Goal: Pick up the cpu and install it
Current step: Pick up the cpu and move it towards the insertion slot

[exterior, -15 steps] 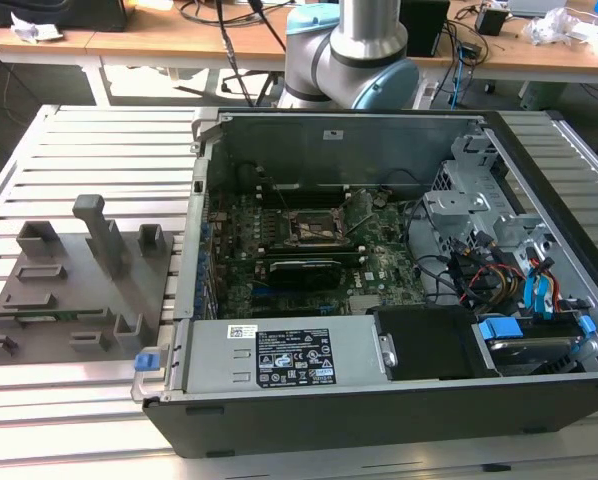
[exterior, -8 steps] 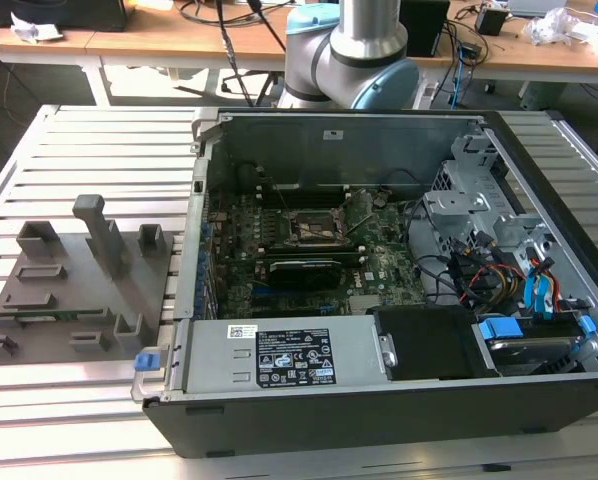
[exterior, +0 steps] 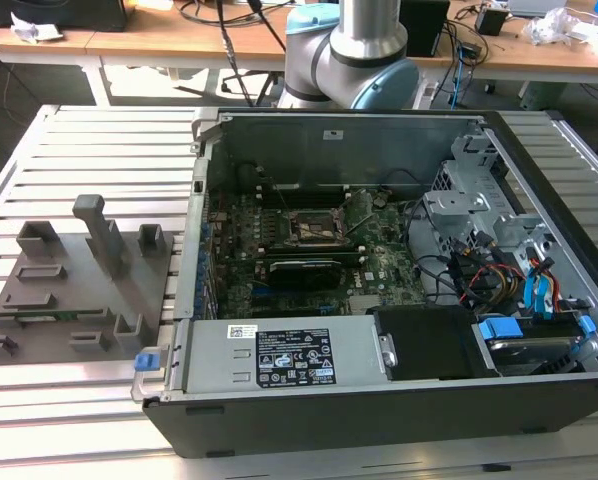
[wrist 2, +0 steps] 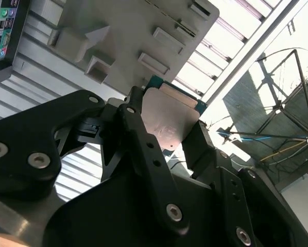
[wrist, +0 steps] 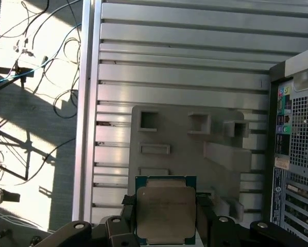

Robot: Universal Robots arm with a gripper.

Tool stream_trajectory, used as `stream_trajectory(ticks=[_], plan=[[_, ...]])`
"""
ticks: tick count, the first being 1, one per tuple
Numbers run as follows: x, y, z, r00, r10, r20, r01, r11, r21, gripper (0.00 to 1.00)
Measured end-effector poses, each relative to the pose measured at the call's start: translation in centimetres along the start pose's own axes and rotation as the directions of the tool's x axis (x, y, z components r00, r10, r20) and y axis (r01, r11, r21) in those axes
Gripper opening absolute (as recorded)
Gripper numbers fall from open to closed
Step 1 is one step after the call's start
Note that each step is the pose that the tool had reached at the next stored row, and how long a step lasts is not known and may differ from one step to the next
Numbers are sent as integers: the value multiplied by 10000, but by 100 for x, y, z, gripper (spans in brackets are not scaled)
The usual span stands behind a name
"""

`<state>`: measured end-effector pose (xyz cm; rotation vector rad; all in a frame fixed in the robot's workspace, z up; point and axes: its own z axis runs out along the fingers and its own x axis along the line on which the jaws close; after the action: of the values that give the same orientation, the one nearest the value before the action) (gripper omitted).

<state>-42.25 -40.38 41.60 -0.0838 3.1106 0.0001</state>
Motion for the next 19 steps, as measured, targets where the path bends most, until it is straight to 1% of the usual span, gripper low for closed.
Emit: stream_trajectory(ticks=[4,6,7,9,14,17,19], plan=[[-72,-4,2,10000,-1,-2,1,10000,27,55],[-134,-8,5,10000,-1,-2,1,10000,39,55],[-196,-11,7,10000,-1,-2,1,10000,45,55],[-279,-15,10,10000,-3,-3,3,10000,63,55],[-454,-23,23,10000,-3,-5,3,9999,116,55],[-542,-28,26,10000,-5,-8,5,9999,132,55],[-627,-33,30,10000,-4,-6,5,9999,135,55]])
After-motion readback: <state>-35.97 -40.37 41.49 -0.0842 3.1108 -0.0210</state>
